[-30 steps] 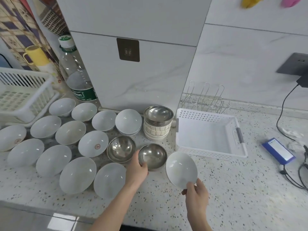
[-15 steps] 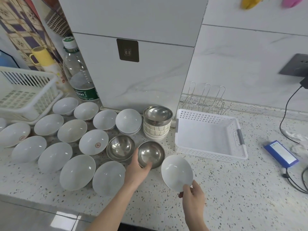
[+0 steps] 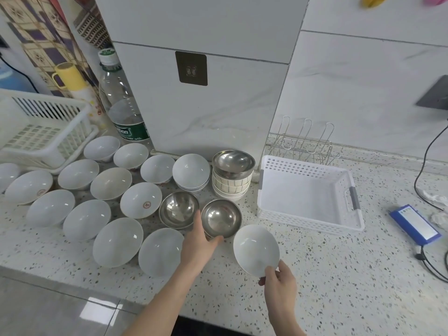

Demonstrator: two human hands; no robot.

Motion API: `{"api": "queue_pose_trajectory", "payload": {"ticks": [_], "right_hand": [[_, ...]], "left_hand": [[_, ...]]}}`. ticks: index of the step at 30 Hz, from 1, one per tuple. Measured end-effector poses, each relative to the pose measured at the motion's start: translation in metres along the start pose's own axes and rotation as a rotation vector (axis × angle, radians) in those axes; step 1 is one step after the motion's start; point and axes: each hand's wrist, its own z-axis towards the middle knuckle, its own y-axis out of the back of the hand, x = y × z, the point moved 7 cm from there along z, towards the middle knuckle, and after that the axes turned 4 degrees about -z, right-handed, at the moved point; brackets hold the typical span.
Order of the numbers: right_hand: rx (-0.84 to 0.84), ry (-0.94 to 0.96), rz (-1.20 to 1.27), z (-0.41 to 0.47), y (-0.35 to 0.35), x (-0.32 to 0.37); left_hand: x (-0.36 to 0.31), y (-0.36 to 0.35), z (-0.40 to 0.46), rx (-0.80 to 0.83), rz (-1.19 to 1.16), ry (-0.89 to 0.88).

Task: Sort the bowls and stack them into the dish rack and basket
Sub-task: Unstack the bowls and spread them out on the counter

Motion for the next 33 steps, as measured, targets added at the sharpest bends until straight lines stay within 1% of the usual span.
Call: {"api": "queue_pose_trajectory", "payload": {"ticks": [4, 8, 11, 13, 16, 19, 26, 33], "right_hand": [[0.041, 0.011, -0.021, -0.001, -0.004, 0.000], [0.088, 0.064, -0.055, -0.006, -0.010, 0.003], [0.124, 0.084, -0.091, -0.010, -0.018, 0.003], [0.148, 0.088, -0.115, -0.014, -0.027, 0.001], [0.172, 0.089, -0.137, -0.021, -0.037, 0.000], [0.195, 0.099, -0.157, -0.026, -0.043, 0.000], [0.243, 0.123, -0.238, -0.032, -0.062, 0.002], [0.257, 0.126, -0.261, -0.036, -0.075, 0.000]], "left_hand": [[0.005, 0.011, -0.006, -0.039, 0.016, 0.054], [0.007, 0.028, -0.016, -0.042, -0.048, 0.045], [0.016, 0.029, -0.029, 0.065, -0.030, 0.019], [0.023, 0.026, -0.039, 0.143, 0.031, -0.009], [0.032, 0.027, -0.048, 0.186, 0.132, -0.054], [0.036, 0.033, -0.053, 0.180, 0.222, -0.101], [0.036, 0.045, -0.051, 0.134, 0.256, -0.154], [0.033, 0.049, -0.045, 0.109, 0.451, -0.195]]}}
